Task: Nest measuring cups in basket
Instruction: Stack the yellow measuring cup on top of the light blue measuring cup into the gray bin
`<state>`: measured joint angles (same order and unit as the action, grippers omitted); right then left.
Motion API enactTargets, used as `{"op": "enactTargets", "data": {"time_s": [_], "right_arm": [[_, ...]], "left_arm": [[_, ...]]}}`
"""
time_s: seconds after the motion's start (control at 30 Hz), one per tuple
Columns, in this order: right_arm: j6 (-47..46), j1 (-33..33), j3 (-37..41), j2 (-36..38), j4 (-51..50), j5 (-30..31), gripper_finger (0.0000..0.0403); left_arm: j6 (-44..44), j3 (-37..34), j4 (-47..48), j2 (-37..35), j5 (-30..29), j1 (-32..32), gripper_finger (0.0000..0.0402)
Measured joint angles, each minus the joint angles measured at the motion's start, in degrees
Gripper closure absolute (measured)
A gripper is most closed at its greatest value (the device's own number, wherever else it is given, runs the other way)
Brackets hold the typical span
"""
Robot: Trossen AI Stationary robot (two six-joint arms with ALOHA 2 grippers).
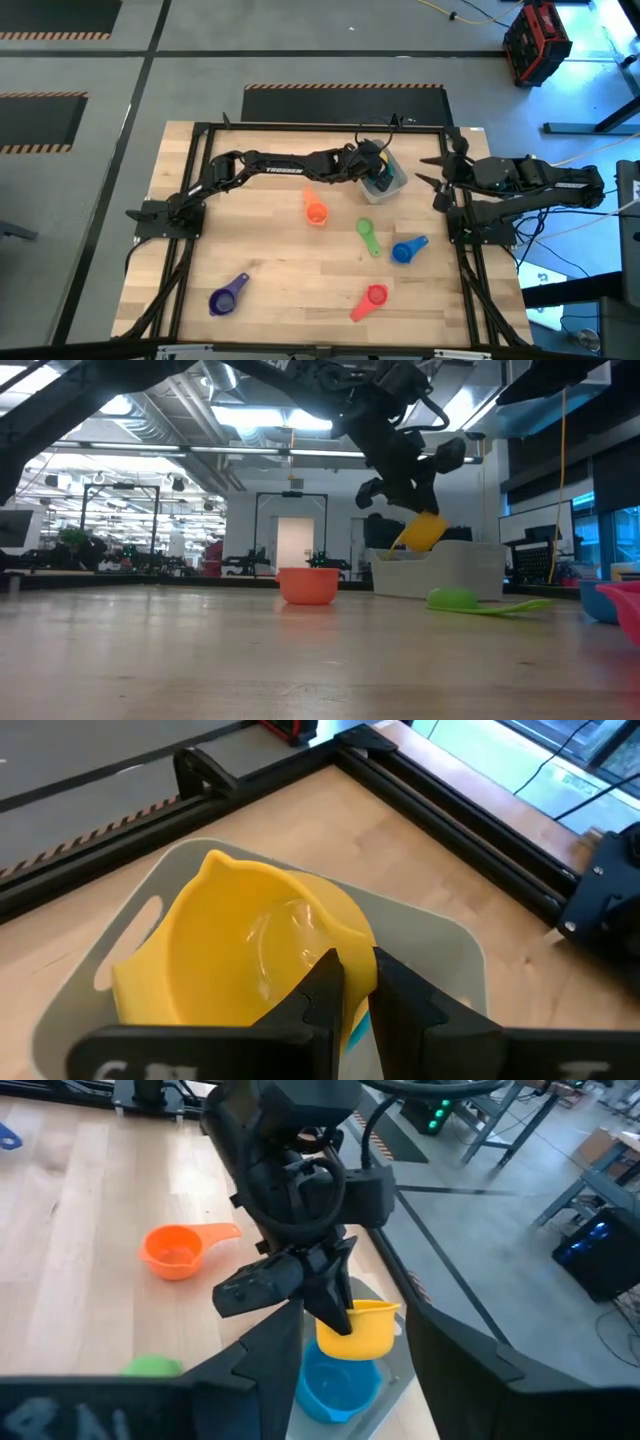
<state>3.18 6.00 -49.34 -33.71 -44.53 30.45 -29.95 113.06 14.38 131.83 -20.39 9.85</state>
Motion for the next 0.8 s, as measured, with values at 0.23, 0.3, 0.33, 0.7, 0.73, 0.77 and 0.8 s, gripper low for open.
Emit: {"op": "enactTargets", "data": {"time_s": [0.23, 0.3, 0.33, 0.7, 0.73, 0.77, 0.8], "right_arm": [[0.0, 0.0, 0.0, 0.0, 0.0, -1.9, 0.0219], [-0.1, 0.0, 0.0, 0.0, 0.0, -1.9, 0.0219], [0.0, 0.0, 0.0, 0.0, 0.0, -1.9, 0.0219], [-0.1, 0.0, 0.0, 0.0, 0.0, -2.1, 0.0219], [-0.1, 0.0, 0.0, 0.0, 0.0, -2.1, 0.0219], [-0.1, 0.0, 0.0, 0.0, 0.0, -2.1, 0.0219], [-0.1, 0.0, 0.0, 0.0, 0.0, -2.1, 0.0219]], "left_arm": [[0.0, -0.1, 2.7, 0.6, 0.4, -0.1, 0.0364], [0.0, -0.1, 4.0, 0.7, 0.4, -0.1, 0.0364], [0.0, -0.1, 4.5, 0.7, 0.3, -0.1, 0.0364], [0.0, -0.1, 4.9, 0.6, 0.4, 0.8, 0.0363], [0.1, -0.1, 4.9, 0.7, 0.6, 0.8, 0.0363], [0.1, -0.1, 4.9, 0.7, 0.6, 0.8, 0.0363], [0.1, -0.1, 4.9, 0.6, 0.5, 0.8, 0.0363]]}}
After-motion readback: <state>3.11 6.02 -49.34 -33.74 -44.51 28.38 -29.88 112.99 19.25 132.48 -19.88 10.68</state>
